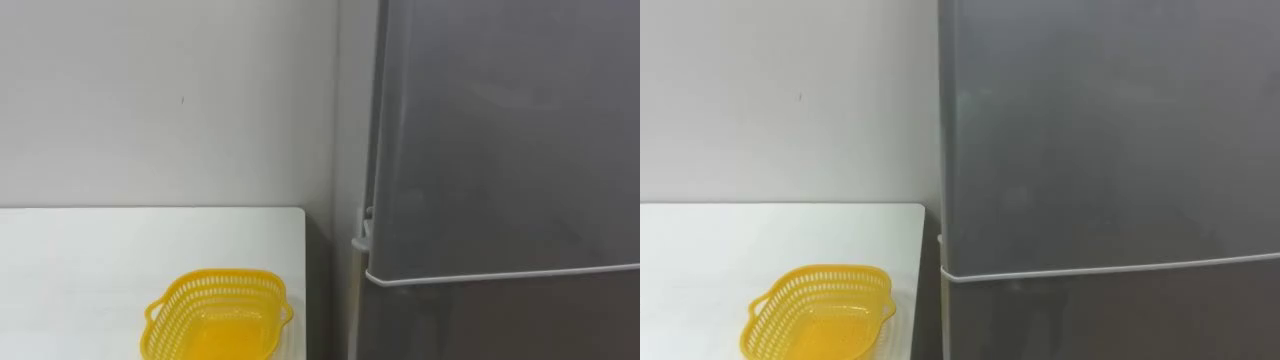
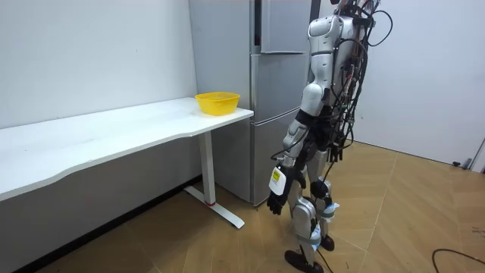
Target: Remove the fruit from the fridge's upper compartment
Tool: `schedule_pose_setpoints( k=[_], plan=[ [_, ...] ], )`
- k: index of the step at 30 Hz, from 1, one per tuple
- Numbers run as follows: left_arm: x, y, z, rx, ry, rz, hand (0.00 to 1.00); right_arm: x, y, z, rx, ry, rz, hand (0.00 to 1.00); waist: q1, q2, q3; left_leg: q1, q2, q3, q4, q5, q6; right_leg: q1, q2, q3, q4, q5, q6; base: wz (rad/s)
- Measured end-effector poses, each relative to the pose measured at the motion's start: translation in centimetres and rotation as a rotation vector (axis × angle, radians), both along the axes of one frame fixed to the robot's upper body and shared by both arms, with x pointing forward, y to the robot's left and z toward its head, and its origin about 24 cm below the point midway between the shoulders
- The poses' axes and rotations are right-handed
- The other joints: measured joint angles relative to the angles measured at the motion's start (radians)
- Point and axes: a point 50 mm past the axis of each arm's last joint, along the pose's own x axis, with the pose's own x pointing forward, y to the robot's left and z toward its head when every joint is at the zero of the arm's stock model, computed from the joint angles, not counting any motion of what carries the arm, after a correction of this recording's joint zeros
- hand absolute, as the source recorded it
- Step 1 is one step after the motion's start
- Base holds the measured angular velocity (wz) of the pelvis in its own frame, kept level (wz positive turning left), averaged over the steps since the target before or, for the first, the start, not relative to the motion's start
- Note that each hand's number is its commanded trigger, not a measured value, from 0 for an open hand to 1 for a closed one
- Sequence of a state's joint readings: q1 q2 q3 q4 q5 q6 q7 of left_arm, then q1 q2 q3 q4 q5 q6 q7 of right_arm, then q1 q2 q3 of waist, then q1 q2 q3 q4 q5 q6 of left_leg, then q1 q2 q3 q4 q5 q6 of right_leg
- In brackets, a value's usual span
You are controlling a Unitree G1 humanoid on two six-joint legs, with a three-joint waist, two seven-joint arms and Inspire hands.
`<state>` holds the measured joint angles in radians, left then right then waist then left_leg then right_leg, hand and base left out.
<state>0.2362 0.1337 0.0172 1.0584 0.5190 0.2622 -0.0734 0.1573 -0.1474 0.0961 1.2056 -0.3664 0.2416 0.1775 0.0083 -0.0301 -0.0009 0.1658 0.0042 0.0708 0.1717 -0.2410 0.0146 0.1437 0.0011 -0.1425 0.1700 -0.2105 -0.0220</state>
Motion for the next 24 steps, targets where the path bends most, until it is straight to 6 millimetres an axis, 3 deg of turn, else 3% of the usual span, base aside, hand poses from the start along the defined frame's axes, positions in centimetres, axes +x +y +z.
schedule_pose_setpoints(
  k=[24],
  plan=[
    [-0.81, -0.07, 0.01, -0.003, 0.011, 0.022, 0.0, -0.24, 0.08, -0.04, -0.01, 0.004, -0.009, 0.0, 0.001, 0.001, -0.0002, 0.003, 0.0, -0.01, 0.001, 0.0, 0.0, 0.006, -0.005, -0.003, -0.001, 0.0, 0.0, 0.0]
  ],
)
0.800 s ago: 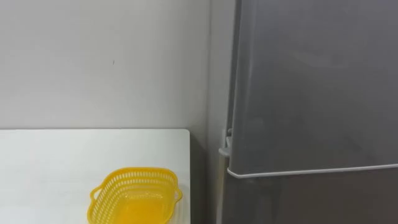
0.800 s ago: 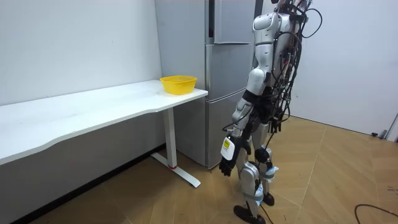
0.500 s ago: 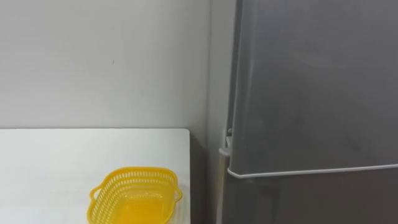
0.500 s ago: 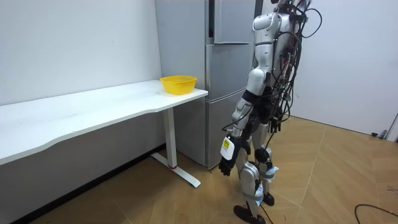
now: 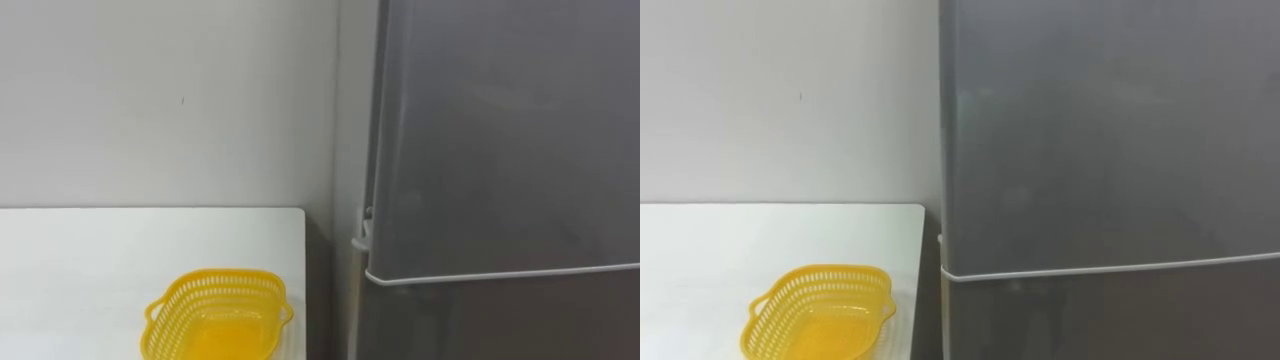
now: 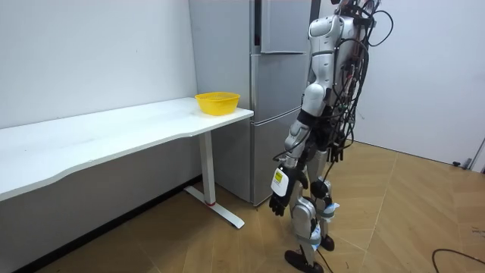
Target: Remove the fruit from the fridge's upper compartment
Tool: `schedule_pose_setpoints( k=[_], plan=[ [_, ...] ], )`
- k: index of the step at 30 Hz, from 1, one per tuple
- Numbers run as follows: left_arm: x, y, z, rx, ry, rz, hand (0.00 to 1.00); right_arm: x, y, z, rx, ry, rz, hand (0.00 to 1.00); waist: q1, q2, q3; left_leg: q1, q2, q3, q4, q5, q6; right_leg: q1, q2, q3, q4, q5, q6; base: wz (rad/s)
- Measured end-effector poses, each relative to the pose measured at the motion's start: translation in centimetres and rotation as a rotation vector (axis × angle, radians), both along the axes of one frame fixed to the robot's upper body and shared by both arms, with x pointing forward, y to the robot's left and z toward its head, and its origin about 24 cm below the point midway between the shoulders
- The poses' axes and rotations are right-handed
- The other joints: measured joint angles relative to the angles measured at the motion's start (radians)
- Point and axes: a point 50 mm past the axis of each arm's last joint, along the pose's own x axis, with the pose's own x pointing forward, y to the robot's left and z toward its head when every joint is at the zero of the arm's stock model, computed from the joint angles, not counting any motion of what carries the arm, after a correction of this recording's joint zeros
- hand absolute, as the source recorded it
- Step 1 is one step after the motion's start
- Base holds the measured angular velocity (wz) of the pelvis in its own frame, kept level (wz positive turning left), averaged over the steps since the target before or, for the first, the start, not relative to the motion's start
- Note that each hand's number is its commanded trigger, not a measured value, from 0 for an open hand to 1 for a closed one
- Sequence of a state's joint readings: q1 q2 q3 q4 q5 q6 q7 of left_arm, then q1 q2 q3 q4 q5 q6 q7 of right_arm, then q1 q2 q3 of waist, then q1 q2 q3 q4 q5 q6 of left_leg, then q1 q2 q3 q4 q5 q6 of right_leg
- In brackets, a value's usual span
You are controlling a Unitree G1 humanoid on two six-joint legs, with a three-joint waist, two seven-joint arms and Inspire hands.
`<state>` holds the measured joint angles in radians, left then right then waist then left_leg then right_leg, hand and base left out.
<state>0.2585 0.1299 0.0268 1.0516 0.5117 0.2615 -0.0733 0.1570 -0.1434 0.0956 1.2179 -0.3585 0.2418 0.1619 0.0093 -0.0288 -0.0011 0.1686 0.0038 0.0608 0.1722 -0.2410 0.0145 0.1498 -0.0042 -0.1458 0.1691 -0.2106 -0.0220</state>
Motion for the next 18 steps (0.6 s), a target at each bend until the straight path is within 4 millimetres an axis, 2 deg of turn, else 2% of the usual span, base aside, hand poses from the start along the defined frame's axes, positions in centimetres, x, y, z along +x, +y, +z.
schedule_pose_setpoints(
  k=[9, 18],
  plan=[
    [0.0, 0.1, 0.0, 0.026, -0.041, 0.078, 0.0, -0.1, 0.0, 0.0, -0.015, -0.007, -0.015, 0.0, 0.0, 0.005, 0.0011, 0.014, -0.006, -0.021, 0.003, 0.0, 0.0, 0.022, -0.007, -0.022, -0.006, -0.004, 0.003, 0.06],
    [0.5, 1.1, 0.3, 0.1, -0.189, 0.4, 0.0, -0.2, -0.2, 0.0, -0.022, 0.008, -0.029, 0.0, 0.0, 0.016, 0.0017, 0.015, -0.007, -0.023, 0.003, 0.0, 0.0, 0.028, -0.007, -0.022, -0.008, -0.005, 0.005, 0.01]
  ],
)
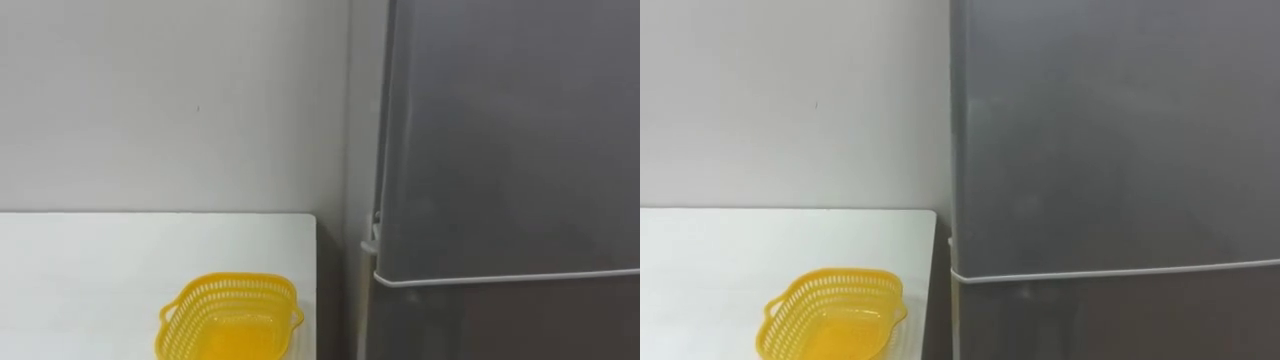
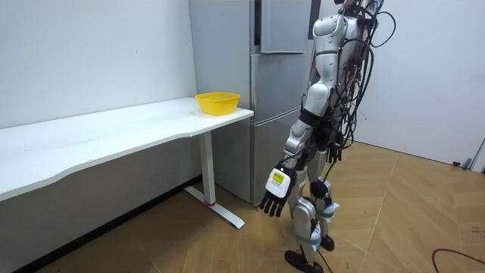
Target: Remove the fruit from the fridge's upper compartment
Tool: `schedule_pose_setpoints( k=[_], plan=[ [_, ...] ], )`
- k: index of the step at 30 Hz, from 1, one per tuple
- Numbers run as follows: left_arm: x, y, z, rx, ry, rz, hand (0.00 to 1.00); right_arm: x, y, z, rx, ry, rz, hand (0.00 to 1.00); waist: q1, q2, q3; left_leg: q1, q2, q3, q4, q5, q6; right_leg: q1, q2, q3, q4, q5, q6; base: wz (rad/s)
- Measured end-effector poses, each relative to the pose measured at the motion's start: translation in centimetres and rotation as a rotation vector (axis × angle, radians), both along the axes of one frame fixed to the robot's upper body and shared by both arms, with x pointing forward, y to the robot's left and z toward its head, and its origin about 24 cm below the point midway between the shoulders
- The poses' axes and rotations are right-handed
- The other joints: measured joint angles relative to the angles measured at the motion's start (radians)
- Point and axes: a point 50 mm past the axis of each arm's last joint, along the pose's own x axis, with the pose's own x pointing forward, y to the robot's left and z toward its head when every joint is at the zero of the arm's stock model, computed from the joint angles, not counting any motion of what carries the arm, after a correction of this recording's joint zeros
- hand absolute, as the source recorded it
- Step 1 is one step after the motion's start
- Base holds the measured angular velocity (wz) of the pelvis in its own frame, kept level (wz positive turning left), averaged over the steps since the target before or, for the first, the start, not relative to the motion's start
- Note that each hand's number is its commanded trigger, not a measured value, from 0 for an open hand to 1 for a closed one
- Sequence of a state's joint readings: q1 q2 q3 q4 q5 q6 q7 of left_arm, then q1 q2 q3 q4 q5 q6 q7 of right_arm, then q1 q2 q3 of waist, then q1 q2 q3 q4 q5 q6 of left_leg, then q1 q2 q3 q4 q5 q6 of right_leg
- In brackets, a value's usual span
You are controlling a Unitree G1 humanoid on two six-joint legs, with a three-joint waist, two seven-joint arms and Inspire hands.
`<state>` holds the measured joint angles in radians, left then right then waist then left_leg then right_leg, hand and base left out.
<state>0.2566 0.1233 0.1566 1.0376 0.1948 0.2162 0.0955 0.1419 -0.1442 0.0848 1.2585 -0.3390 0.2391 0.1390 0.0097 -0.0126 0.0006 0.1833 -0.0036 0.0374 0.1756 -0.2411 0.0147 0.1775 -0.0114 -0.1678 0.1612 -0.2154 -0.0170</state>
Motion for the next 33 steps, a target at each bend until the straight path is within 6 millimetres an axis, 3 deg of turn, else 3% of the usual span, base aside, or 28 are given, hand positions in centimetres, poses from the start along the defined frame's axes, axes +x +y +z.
schedule_pose_setpoints(
  k=[5, 9, 14, 18, 23, 26, 30, 31, 33],
  plan=[
    [3.4, 2.3, 1.6, 0.114, -0.247, 0.274, 0.0, 0.0, -0.4, 0.1, -0.023, -0.013, -0.029, 0.0, 0.022, 0.011, 0.0008, -0.006, -0.002, -0.013, 0.0, 0.0, 0.0, -0.004, -0.003, -0.013, 0.007, 0.0, 0.0, 0.05],
    [6.8, 4.5, 4.1, 0.233, -0.487, 0.439, 0.0, 0.5, -1.3, 0.3, -0.047, -0.051, -0.067, 0.0, 0.046, 0.026, -0.0049, -0.006, -0.003, -0.018, -0.002, 0.0, 0.0, -0.005, -0.004, -0.019, 0.007, -0.001, 0.001, 0.05],
    [10.5, 6.8, 9.0, 0.434, -0.776, 0.513, 0.0, 1.1, -1.5, 0.4, -0.056, -0.12, -0.074, 0.0, 0.071, 0.029, -0.0056, -0.017, -0.003, -0.017, -0.005, 0.0, 0.0, -0.023, -0.002, -0.015, 0.008, -0.001, 0.001, -0.01],
    [13.3, 7.9, 15.3, 0.617, -1.083, 0.559, 0.0, 0.3, -1.5, 0.4, -0.059, -0.119, -0.065, 0.0, 0.079, 0.031, -0.0073, -0.017, -0.006, -0.025, -0.003, 0.0, 0.0, -0.022, -0.002, -0.022, 0.008, -0.001, 0.002, 0.04],
    [14.8, 8.0, 23.5, 0.785, -1.475, 0.548, 0.0, -0.1, -1.5, 0.4, -0.063, -0.129, -0.062, 0.0, 0.08, 0.035, -0.0075, -0.015, -0.008, -0.026, 0.003, 0.0, 0.0, -0.02, -0.003, -0.019, 0.008, -0.001, 0.002, -0.06],
    [15.0, 7.3, 26.4, 0.867, -1.608, 0.459, 0.0, -0.6, -1.4, 0.4, -0.059, -0.127, -0.06, 0.0, 0.076, 0.039, -0.0061, -0.015, -0.008, -0.026, 0.006, 0.0, 0.0, -0.019, -0.003, -0.014, 0.009, -0.001, 0.002, -0.02],
    [15.0, 6.4, 28.8, 0.858, -1.746, 0.428, 0.0, -1.1, -1.4, 0.4, -0.052, -0.116, -0.057, 0.0, 0.074, 0.037, 0.0007, -0.017, -0.008, -0.026, 0.008, 0.0, 0.0, -0.021, -0.005, -0.011, 0.01, -0.002, 0.002, 0.0],
    [15.1, 6.2, 29.2, 0.858, -1.77, 0.408, 0.0, -1.1, -1.3, 0.4, -0.044, -0.116, -0.05, 0.0, 0.073, 0.046, -0.0025, -0.02, -0.008, -0.026, 0.009, 0.0, 0.0, -0.02, -0.006, -0.01, 0.008, -0.002, 0.003, 0.0],
    [15.4, 6.0, 30.0, 0.85, -1.812, 0.385, 0.0, -1.1, -1.2, 0.4, -0.026, -0.112, -0.049, 0.0, 0.071, 0.044, 0.0051, -0.024, -0.008, -0.027, 0.015, 0.0, 0.0, -0.022, -0.006, -0.012, 0.007, -0.002, 0.003, 0.05]
  ],
)
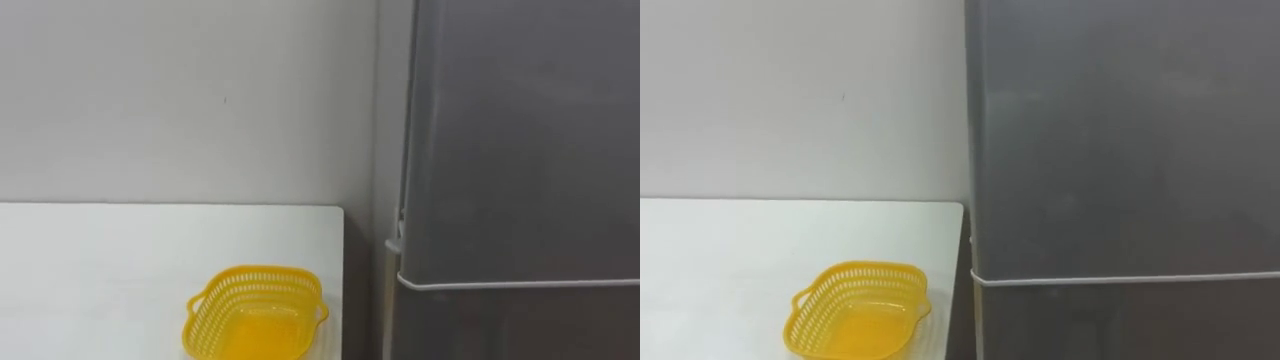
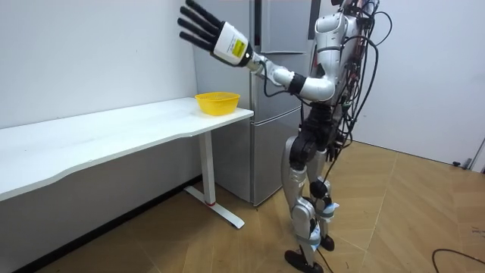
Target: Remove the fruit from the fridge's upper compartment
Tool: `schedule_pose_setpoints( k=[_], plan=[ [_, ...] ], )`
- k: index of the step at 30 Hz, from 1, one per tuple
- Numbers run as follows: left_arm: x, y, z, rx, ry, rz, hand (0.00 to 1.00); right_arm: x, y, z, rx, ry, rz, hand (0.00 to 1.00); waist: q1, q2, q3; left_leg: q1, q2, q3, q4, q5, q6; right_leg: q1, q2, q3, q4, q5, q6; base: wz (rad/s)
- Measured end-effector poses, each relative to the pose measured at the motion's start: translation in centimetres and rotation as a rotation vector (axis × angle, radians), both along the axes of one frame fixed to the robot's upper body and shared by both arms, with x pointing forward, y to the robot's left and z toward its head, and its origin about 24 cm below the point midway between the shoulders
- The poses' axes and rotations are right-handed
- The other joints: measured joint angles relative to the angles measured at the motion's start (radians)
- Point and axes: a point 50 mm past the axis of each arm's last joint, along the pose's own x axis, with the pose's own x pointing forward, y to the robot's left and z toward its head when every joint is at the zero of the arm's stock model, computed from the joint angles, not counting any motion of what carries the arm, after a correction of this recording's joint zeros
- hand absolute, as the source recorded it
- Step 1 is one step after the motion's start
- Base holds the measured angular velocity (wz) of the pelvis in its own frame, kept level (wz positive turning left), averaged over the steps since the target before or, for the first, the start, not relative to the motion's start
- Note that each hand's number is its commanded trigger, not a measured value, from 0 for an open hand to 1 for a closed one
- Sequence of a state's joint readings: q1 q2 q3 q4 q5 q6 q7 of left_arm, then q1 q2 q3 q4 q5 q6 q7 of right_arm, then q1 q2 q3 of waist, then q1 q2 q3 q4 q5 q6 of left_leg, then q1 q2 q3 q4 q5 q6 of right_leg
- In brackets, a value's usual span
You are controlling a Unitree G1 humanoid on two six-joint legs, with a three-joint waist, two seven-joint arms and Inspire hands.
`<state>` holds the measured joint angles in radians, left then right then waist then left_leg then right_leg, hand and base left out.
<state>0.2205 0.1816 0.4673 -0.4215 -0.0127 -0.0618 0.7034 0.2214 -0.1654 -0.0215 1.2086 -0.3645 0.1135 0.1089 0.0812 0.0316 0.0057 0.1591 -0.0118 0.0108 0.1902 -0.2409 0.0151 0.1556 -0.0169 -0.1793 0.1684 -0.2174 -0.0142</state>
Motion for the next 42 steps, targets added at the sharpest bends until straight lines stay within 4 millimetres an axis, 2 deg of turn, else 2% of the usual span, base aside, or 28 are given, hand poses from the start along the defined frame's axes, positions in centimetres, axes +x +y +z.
schedule_pose_setpoints(
  k=[1, 5, 9, 13, 14, 17, 22, 25, 31, 38, 42],
  plan=[
    [0.4, -0.1, 0.6, 0.022, -0.021, -0.02, 0.0, 0.0, 0.1, 0.0, 0.011, -0.002, 0.0, 0.0, 0.0, 0.001, 0.0022, -0.006, 0.0, -0.005, 0.002, 0.0, 0.0, -0.003, 0.001, -0.002, 0.0, 0.0, 0.0, 0.1],
    [1.3, -1.0, 2.7, 0.128, -0.064, -0.118, 0.0, 0.3, -0.2, 0.1, 0.026, -0.011, 0.011, 0.0, -0.02, 0.004, 0.0016, -0.012, -0.002, -0.016, 0.003, 0.0, 0.0, -0.01, 0.003, -0.011, 0.002, 0.001, 0.001, 0.1],
    [1.6, -2.3, 3.6, 0.177, -0.074, -0.216, 0.0, 0.7, -0.1, 0.0, 0.038, -0.014, 0.013, 0.0, -0.037, 0.004, 0.0012, -0.006, -0.002, -0.015, 0.008, 0.0, 0.0, 0.005, 0.003, -0.013, 0.001, 0.003, 0.001, 0.0],
    [3.0, -4.1, 4.7, 0.201, -0.108, -0.382, 0.0, 0.8, 0.0, -0.1, 0.051, 0.001, 0.012, 0.0, -0.055, -0.005, 0.0025, -0.008, -0.001, -0.014, 0.008, 0.0, 0.0, 0.002, 0.0, -0.016, 0.002, 0.002, 0.001, 0.01],
    [3.4, -4.6, 4.9, 0.172, -0.124, -0.455, 0.0, 1.1, 0.0, -0.1, 0.054, -0.002, 0.013, 0.0, -0.059, -0.011, 0.0056, -0.007, -0.001, -0.014, 0.007, 0.0, 0.0, 0.0, -0.001, -0.012, 0.002, 0.002, 0.001, -0.05],
    [4.2, -6.0, 4.4, 0.111, -0.115, -0.626, 0.0, 1.5, 0.0, -0.1, 0.065, 0.0, 0.014, 0.0, -0.083, -0.014, 0.0064, -0.008, -0.002, -0.017, 0.007, 0.0, 0.0, 0.0, 0.001, -0.011, 0.001, 0.002, 0.001, 0.0],
    [5.3, -8.1, 4.0, 0.134, -0.046, -0.831, 0.0, 1.9, 0.1, -0.1, 0.087, 0.003, 0.014, 0.0, -0.106, -0.019, 0.0081, -0.01, -0.001, -0.008, 0.007, 0.0, 0.0, -0.012, 0.003, 0.006, 0.005, 0.002, 0.001, -0.11],
    [6.1, -9.7, 3.9, 0.117, -0.024, -0.97, 0.0, 2.0, 0.2, -0.2, 0.086, 0.005, 0.022, 0.0, -0.128, -0.022, 0.004, -0.017, -0.001, 0.012, 0.008, 0.0, 0.0, -0.018, 0.003, 0.01, 0.006, 0.003, 0.001, -0.07],
    [6.8, -12.2, 3.8, 0.101, -0.005, -1.224, 0.0, 2.1, 0.4, -0.2, 0.079, 0.028, 0.059, 0.0, -0.147, -0.028, -0.0004, -0.027, 0.001, 0.015, 0.007, 0.0, 0.0, -0.029, 0.002, 0.016, 0.019, 0.003, 0.001, -0.05],
    [7.0, -13.0, 3.9, 0.121, 0.017, -1.339, 0.0, 1.8, 0.3, -0.3, 0.059, 0.056, 0.062, 0.0, -0.162, -0.012, -0.0084, -0.024, 0.002, 0.018, 0.007, 0.0, 0.0, -0.029, 0.002, 0.018, 0.019, 0.003, 0.001, 0.01],
    [7.0, -13.2, 3.8, 0.131, 0.035, -1.373, 0.0, 1.9, 0.3, -0.3, 0.049, 0.06, 0.061, 0.0, -0.162, -0.01, -0.0035, -0.024, 0.002, 0.018, 0.007, 0.0, 0.0, -0.028, 0.003, 0.016, 0.021, 0.003, 0.0, 0.01]
  ],
)
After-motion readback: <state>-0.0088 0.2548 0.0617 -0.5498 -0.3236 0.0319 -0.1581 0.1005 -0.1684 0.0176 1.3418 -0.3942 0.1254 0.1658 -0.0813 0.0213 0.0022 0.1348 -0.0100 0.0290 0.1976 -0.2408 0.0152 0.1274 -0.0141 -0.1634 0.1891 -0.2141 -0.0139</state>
